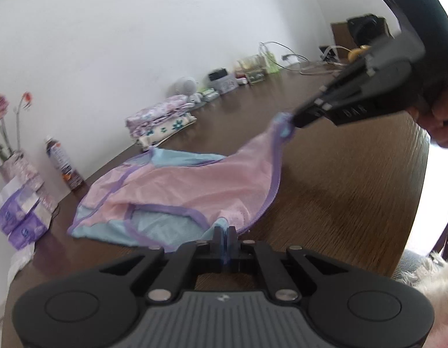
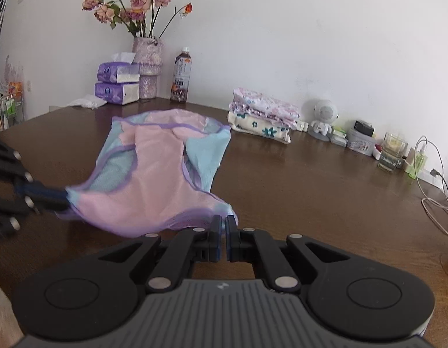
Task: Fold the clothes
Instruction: 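Lay the garment flat on the table with both grippers, smoothing it out, then open both grippers and withdraw them from the flattened garment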
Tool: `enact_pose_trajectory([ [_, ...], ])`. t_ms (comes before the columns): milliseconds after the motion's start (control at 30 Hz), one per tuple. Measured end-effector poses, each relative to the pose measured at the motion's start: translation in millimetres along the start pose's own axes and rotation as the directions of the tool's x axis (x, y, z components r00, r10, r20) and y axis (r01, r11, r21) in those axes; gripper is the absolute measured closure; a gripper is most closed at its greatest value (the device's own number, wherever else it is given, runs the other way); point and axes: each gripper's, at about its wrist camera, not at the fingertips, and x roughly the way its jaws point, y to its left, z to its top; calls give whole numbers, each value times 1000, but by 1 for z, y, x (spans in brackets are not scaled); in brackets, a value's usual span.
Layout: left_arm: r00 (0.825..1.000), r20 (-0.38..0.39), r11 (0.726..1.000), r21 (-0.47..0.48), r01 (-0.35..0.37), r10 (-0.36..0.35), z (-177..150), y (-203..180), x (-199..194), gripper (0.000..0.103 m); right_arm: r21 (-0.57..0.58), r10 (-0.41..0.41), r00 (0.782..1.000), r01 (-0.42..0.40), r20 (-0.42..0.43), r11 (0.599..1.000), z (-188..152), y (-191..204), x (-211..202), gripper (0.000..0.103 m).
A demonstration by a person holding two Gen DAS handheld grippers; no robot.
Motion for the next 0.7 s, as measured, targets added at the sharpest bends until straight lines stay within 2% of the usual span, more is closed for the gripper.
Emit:
enact_pose_trajectory([
  [167,998,-28,987,-148,57,-61,-20,20,-24,102,-15,1,999,-1,-37,1000,-18,6,-6,101],
  [300,988,-29,955,-261,140,-153,-26,32,-29,95,54,33,999,-32,-24,998,-18,6,-12,94],
  [367,984,7,936,-306,172,-178,-23,39,-30,82,94,47,999,-46,-9,995,-15,5,-13,84],
  [400,983,31,930,-321,180,-179,-20,43,-31,71,118,53,999,-52,-10,992,-12,6,-9,77],
  [433,984,57,928,-328,176,-167,-17,46,-30,66,143,60,998,-57,-12,988,-9,7,-4,72],
  [533,989,78,936,-320,145,-126,-5,49,-16,66,227,107,994,-98,-25,969,1,11,14,71],
  [600,991,52,939,-315,137,-126,-2,51,-3,66,256,120,992,-105,-42,961,6,16,26,68],
  [667,990,16,942,-307,135,-137,-3,52,9,69,275,127,990,-107,-55,956,8,21,37,68],
  [700,990,-2,944,-301,137,-144,-5,52,15,75,276,130,989,-107,-68,955,8,23,41,68],
])
